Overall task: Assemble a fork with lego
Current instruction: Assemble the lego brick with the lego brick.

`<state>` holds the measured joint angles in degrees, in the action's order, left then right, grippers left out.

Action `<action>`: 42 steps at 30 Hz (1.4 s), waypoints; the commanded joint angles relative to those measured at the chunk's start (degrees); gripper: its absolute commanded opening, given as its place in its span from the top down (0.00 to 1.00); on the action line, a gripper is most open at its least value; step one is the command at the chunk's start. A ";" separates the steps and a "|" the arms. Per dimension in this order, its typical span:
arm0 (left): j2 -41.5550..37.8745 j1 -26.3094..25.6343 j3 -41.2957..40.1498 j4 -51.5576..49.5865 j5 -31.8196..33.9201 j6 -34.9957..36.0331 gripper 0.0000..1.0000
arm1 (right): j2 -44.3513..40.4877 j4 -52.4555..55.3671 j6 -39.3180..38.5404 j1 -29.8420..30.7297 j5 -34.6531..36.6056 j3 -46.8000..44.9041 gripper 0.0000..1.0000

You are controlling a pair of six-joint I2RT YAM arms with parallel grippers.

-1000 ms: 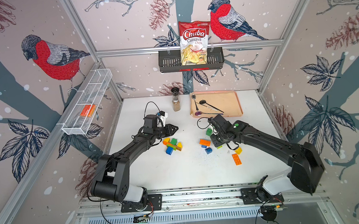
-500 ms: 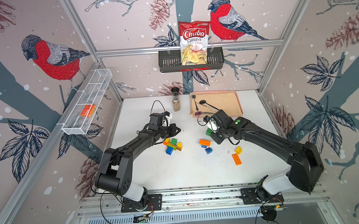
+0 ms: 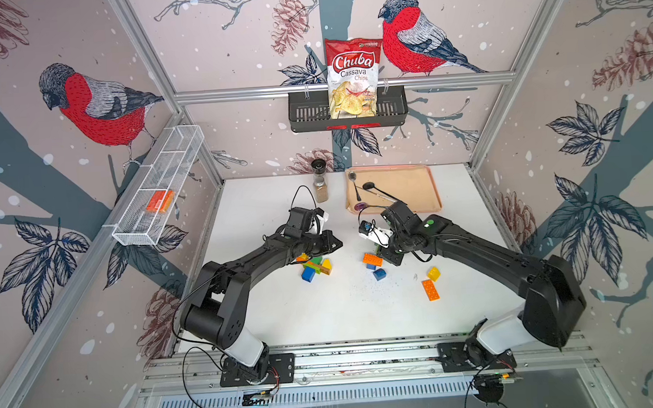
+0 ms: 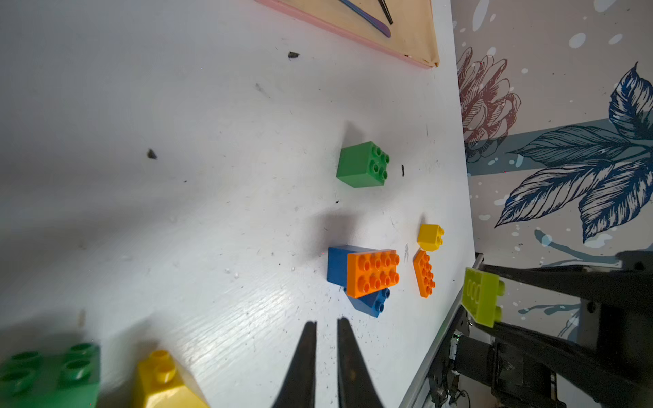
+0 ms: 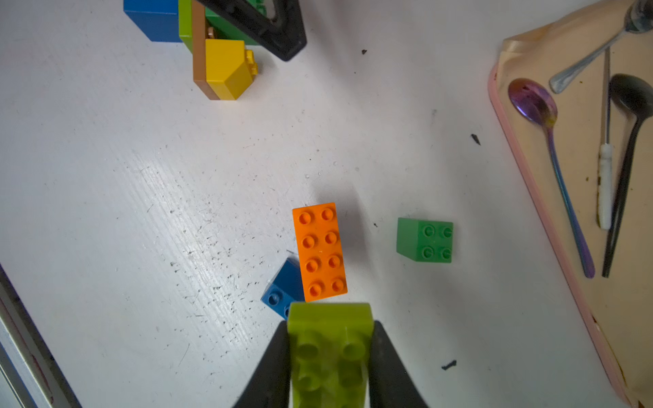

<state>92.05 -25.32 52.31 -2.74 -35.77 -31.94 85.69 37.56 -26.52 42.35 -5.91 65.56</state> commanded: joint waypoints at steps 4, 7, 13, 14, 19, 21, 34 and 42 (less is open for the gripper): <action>2.14 -2.83 -0.21 5.70 -4.06 -3.43 0.79 | 1.36 1.89 -6.17 -0.16 -2.96 0.54 1.00; 3.20 -3.35 -0.55 8.02 -5.47 -4.57 0.76 | 2.19 2.44 -8.86 -0.51 -2.98 0.44 1.00; 6.08 -4.31 0.70 9.16 -6.96 -5.02 0.69 | 5.64 4.04 -12.51 -1.46 -0.53 1.34 1.00; 6.58 -4.58 0.97 9.30 -7.39 -4.98 0.68 | 6.01 4.18 -12.79 -1.76 -0.78 1.75 1.00; 9.06 -5.85 2.44 9.29 -8.86 -4.65 0.64 | 7.41 4.36 -14.56 -2.71 -1.06 3.00 1.00; 9.92 -6.14 2.86 9.68 -9.66 -4.62 0.63 | 7.96 4.42 -15.45 -2.71 -0.92 3.30 1.00; 13.72 -6.87 3.18 13.38 -11.60 -5.98 0.63 | 13.31 6.21 -17.21 -3.07 -2.86 7.43 1.00; 15.04 -6.88 2.18 15.91 -12.61 -6.94 0.63 | 15.02 6.74 -17.14 -2.74 -3.97 8.14 1.00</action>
<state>106.67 -32.10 54.85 10.31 -46.96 -38.61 100.20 42.85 -43.51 39.35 -8.10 73.03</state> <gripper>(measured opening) 0.366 0.321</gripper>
